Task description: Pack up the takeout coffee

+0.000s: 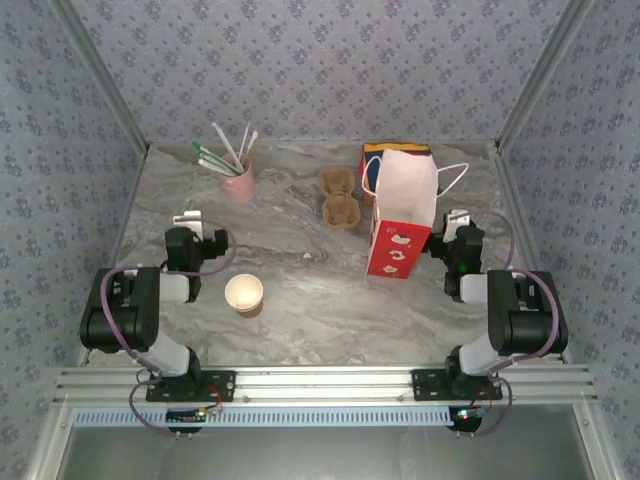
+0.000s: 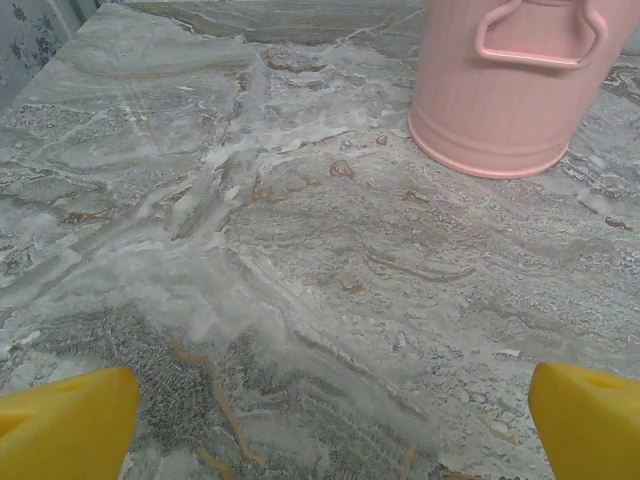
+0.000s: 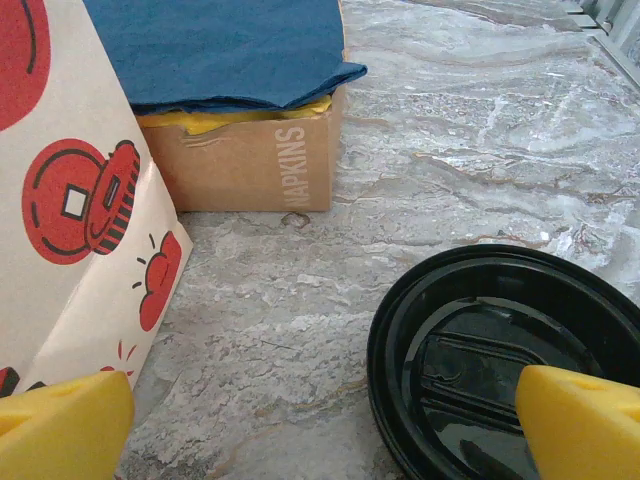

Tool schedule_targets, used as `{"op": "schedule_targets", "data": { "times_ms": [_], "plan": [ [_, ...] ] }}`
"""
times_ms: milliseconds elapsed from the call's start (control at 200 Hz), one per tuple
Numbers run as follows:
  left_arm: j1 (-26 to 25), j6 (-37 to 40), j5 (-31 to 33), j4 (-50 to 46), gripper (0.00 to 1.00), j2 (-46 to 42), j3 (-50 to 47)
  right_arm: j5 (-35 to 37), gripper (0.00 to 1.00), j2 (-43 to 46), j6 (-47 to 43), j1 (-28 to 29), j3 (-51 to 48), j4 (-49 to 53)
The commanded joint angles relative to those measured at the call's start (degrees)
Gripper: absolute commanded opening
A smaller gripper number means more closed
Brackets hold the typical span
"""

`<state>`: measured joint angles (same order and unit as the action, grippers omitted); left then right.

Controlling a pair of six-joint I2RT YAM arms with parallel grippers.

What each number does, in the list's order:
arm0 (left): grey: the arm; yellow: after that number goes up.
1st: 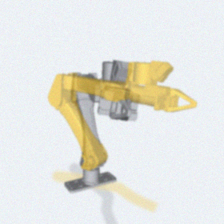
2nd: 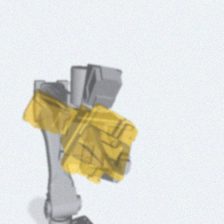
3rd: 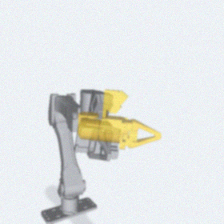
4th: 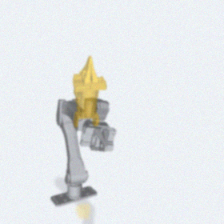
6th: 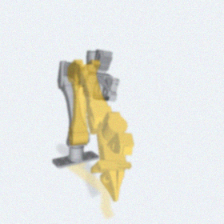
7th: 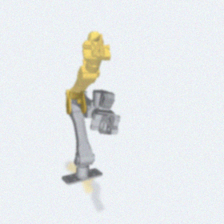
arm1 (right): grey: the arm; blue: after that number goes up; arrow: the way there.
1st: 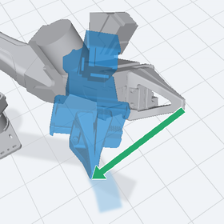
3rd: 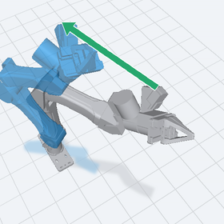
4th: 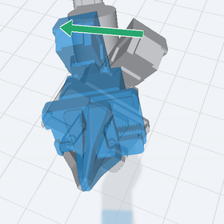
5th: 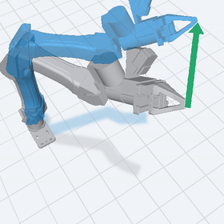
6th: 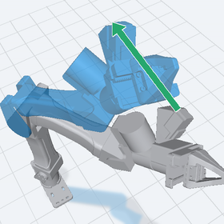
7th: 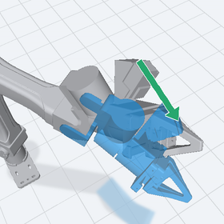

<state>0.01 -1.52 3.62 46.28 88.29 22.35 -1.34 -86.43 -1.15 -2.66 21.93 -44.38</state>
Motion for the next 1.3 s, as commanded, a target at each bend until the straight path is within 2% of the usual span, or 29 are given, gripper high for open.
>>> {"op": "schedule_targets", "data": {
  "times_ms": [0, 1094, 1209, 1294],
  "plan": [
    [0.52, 0.62, -1.33, 0.3, 1.0, -0.32, 1.43, -0.61, 1.0, -0.56, -0.66, -0.37, 1.17, 0.12],
    [1.15, 0.07, -2.27, 0.21, 1.0, -0.39, 1.47, -0.51, 1.0, -0.37, -0.63, -0.29, 0.85, -0.17],
    [1.31, -0.59, -0.52, -8.42, 1.0, -3.41, 4.66, 3.54, 1.0, 2.68, 0.41, 0.21, 1.13, 2.32],
    [1.31, -0.76, 1.63, -18.68, 1.0, -6.61, 8.83, 4.82, 1.0, 7.52, 0.93, 0.12, 2.87, 10.12]
  ]
}}
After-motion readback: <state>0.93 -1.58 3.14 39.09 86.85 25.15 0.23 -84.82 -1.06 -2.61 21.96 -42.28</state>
